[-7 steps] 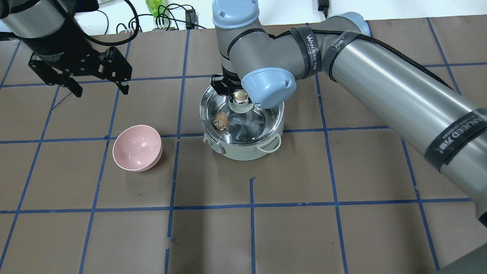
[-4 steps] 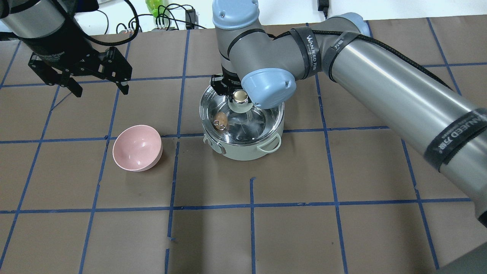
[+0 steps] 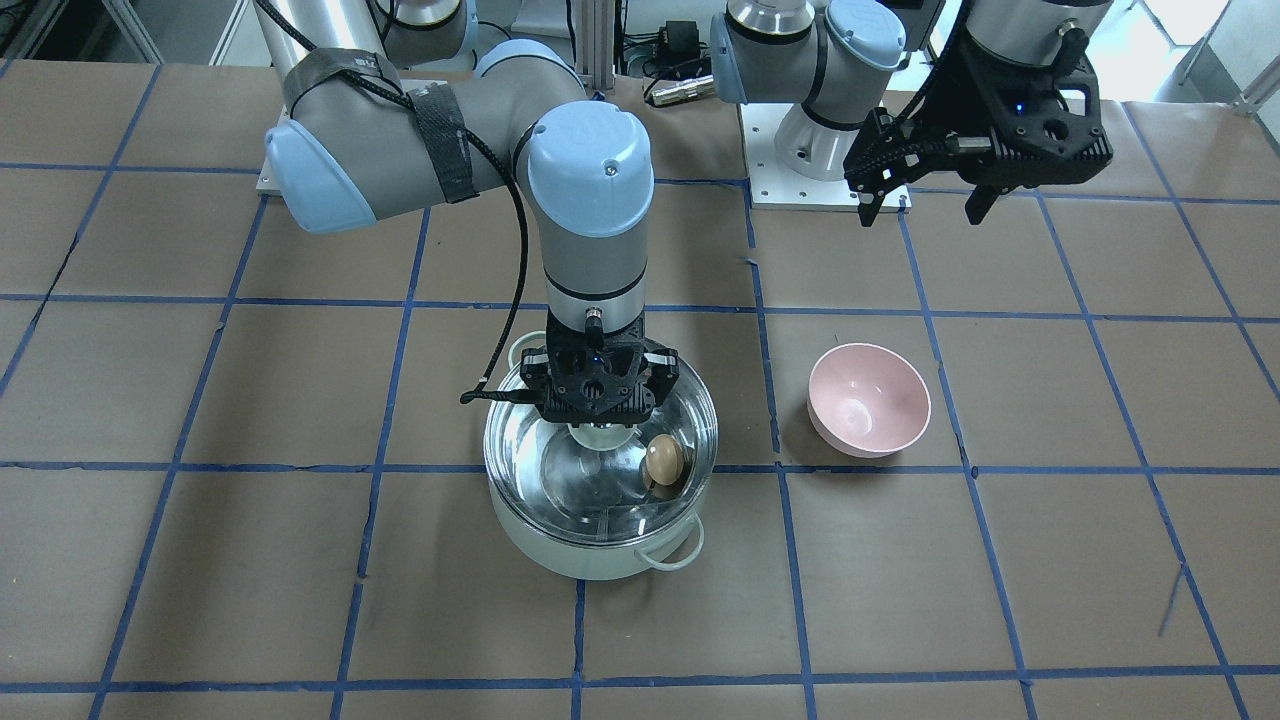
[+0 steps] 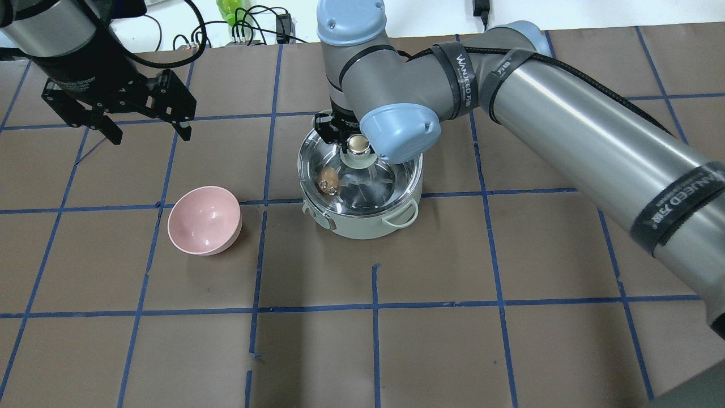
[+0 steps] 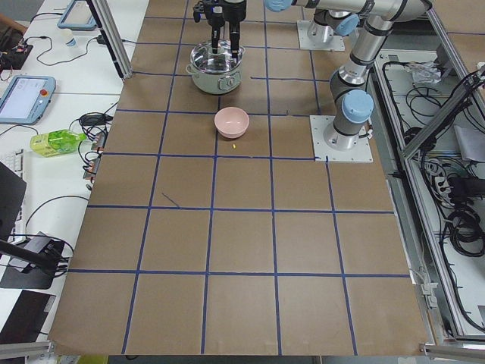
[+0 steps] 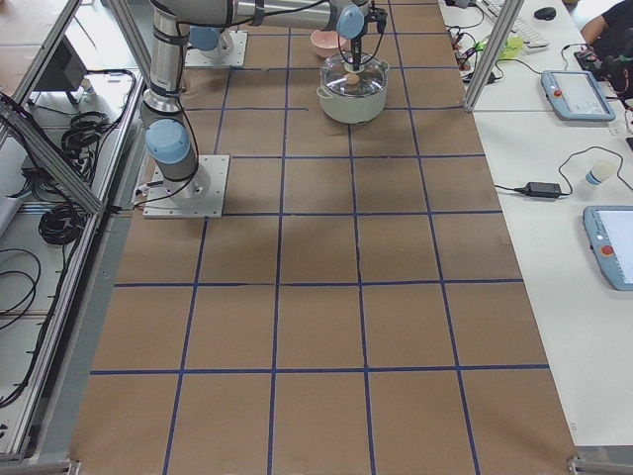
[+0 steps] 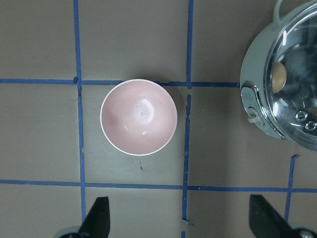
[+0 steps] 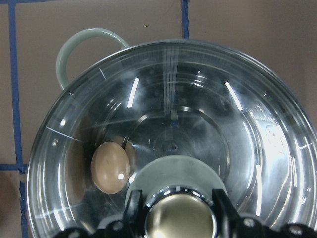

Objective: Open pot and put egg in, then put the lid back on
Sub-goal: 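Lower the glass lid onto the pot with the right gripper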

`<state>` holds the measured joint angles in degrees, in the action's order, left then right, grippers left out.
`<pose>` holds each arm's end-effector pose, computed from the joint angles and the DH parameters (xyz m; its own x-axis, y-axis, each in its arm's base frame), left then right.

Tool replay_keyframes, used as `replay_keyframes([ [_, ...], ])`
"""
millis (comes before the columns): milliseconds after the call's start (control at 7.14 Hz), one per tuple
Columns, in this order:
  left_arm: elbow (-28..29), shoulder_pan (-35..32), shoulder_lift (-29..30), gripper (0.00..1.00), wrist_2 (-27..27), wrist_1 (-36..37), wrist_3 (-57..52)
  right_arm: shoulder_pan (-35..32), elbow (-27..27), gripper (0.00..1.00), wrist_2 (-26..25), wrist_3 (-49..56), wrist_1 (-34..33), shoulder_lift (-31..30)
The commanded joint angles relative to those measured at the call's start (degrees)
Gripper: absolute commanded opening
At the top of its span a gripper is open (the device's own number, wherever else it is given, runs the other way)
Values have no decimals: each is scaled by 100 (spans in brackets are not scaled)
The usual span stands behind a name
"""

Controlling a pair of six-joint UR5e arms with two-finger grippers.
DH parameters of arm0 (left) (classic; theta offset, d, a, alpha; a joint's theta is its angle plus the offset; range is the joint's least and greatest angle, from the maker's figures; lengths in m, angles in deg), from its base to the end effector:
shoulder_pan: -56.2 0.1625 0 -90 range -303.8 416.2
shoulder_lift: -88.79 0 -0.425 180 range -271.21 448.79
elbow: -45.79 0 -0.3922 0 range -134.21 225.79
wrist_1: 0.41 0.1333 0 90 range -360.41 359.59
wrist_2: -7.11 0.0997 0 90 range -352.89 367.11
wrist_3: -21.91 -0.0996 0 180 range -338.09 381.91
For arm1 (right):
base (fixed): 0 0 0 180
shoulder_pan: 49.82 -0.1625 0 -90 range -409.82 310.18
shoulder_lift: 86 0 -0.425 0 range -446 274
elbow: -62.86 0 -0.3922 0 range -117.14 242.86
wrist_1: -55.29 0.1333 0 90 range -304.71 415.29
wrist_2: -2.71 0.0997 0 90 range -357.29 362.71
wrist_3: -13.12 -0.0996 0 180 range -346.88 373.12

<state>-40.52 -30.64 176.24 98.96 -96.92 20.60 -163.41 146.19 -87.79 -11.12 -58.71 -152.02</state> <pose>-0.1040 -0.4767 0.5297 -0.9990 -0.0321 -0.0322 -0.0323 0.9995 0.0054 0.3846 -0.5498 0.3468 -0.9992 0.0096 -0.0399 0.0140 0.9939 -0.1098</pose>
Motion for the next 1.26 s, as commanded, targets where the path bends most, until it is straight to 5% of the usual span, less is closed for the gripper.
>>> replay_keyframes([
  [0, 0, 1, 0, 100, 0, 0, -9, 4, 33, 5, -3, 112, -113, 1],
  [420, 0, -8, 0, 100, 0, 0, 0, 4, 121, 11, -3, 218, -210, -17],
  [560, 0, -16, 0, 100, 0, 0, 0, 4, 165, 99, -12, 218, -184, -34],
  [1120, 0, -16, 0, 100, 0, 0, 0, 30, 165, 100, -38, 130, -105, -322],
])
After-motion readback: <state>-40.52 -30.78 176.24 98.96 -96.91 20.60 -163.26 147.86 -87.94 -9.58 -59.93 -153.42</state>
